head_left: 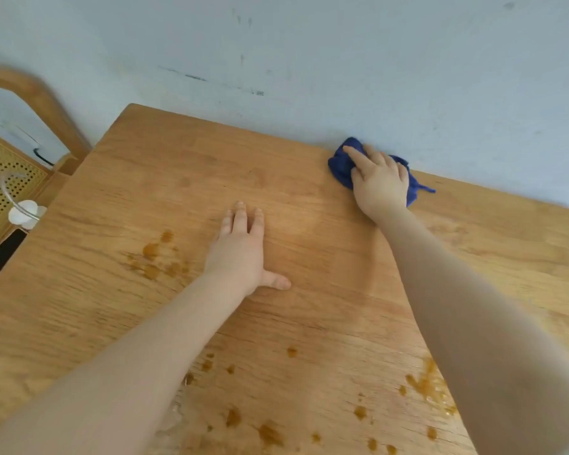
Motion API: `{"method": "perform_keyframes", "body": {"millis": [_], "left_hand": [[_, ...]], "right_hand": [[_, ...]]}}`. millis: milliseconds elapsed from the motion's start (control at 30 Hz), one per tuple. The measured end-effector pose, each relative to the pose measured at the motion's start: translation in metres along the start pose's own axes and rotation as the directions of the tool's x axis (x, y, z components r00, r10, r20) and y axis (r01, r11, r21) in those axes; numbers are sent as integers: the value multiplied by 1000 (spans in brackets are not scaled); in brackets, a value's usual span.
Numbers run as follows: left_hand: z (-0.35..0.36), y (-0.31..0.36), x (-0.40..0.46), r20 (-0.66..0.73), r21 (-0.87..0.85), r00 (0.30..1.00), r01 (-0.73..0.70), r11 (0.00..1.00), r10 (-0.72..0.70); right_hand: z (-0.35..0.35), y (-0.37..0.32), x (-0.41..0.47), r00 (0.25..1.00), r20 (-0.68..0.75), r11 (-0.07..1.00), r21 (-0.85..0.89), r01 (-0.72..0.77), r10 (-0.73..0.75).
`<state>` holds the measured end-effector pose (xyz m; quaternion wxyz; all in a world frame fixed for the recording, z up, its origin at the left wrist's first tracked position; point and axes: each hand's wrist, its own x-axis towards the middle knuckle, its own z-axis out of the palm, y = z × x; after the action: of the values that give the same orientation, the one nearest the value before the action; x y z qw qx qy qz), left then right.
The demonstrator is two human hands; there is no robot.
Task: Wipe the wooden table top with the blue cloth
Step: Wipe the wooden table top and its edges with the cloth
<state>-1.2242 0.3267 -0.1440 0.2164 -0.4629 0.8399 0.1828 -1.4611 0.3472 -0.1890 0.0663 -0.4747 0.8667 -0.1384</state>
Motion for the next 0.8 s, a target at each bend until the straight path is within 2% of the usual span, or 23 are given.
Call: {"method": "perform_keyframes", "body": {"millis": [67,200,300,367,467,600,667,800], "left_hand": [[-1,1,0,-6,6,1000,-9,1000,9],[-1,0,-2,-8,-15,1000,-16,1000,16],[-3,1,-3,-14,-6,1000,-25,1000,25],[-1,0,-3,-13,11,1000,-23,1000,24],[1,-2,1,-19,20,999,-28,999,29],[2,0,2,-5,15,1000,-24,1000,24],[0,0,1,-16,13,999,-33,999,34],[0,-1,-3,-27,-20,999,-27,999,26]], "right_hand": [[1,-6,-37,998,-4,998,15,57,-57],[-6,-15,-120,955,74,958,38,283,-286],[-9,3,-109,907,140,918,63,392,-397],[-9,12,-81,942,88,946,38,322,-324],[-9,24,-35,994,-41,994,-33,103,-104],[-7,24,-12,990,-61,992,-29,-126,124],[-7,15,-28,993,-35,994,-16,-112,111],[-9,-2,-98,994,-13,994,14,110,-110]]}}
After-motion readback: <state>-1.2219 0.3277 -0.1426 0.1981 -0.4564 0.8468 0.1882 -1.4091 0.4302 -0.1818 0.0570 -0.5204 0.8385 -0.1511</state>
